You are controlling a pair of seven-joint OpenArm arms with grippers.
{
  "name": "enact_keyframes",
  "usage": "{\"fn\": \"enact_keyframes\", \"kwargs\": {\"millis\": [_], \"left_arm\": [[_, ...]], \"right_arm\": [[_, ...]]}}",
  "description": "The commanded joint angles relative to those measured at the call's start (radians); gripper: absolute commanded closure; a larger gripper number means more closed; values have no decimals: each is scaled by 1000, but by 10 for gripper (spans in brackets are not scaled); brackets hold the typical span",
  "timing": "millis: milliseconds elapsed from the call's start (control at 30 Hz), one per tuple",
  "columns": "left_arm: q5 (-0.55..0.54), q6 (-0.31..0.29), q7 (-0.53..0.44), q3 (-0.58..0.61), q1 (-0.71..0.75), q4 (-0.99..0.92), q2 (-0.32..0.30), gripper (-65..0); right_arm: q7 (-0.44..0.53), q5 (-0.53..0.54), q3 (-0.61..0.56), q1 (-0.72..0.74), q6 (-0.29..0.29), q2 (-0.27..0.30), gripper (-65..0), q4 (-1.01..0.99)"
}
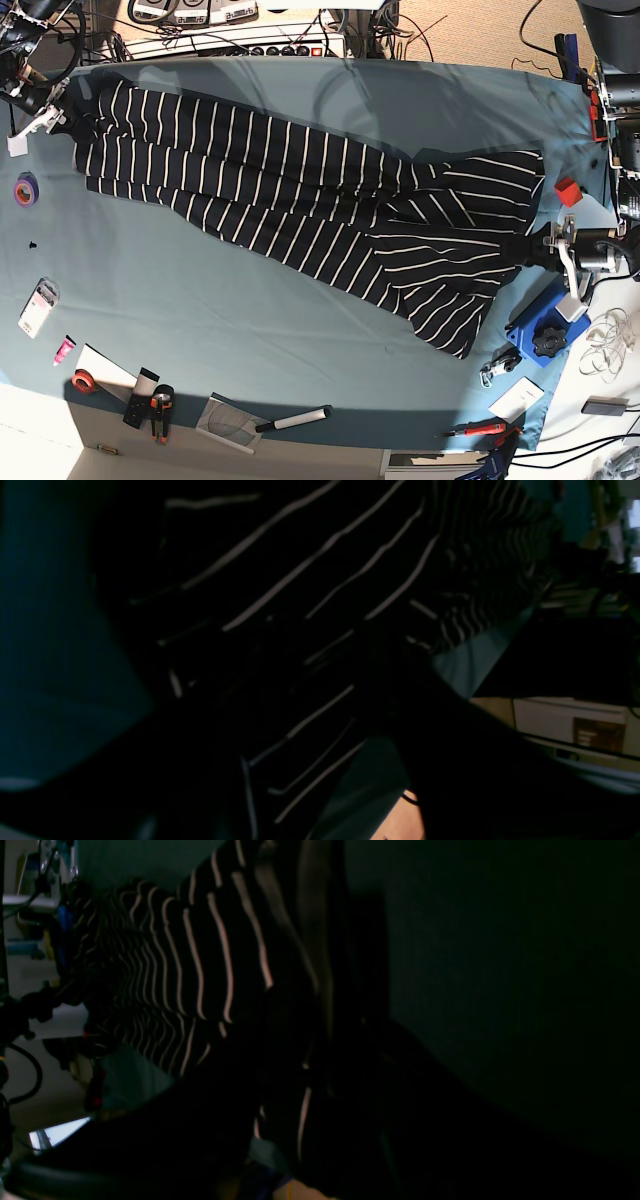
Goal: Layout the t-shirt on the table in an organized manner, then fold the t-shirt properly
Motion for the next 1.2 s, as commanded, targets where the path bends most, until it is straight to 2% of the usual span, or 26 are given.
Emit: {"fn": "enact_keyframes", "kwargs": {"millis": [0,133,467,633,667,733,800,867,967,1167], "left_arm": [[-52,-5,-10,-8,-27,14,-22,-243],[-62,-5,-10,-8,-59,15,-22,-243],[-62,-5,-10,-8,-167,28,-23,-243],[-62,-5,-10,-8,-175,112,-22,-241],[-62,-5,-10,-8,-174,140,-23,-241],[-62,-5,-10,-8,-174,199,-23,-241],[-62,-5,-10,-8,-174,267,-22,-241],[-62,-5,-10,-8,-174,346,-22,-241],[-62,-5,-10,-8,-173,462,-22,-241],[-16,-5,-10,-8,-142,522,-22,-241]], "right_arm": [[13,32,8,2,1,35,-178,14],[13,134,18,1,1,38,-178,14],[13,134,87,6,1,38,-178,16],[13,134,214,6,1,38,-178,16],[13,131,244,6,1,38,-178,16],[13,56,290,6,1,38,-182,16],[13,-7,303,6,1,38,-219,16],[13,-42,289,6,1,37,-253,16],[13,-70,228,6,1,32,-254,16],[13,-165,-2,7,1,32,-253,16]]}}
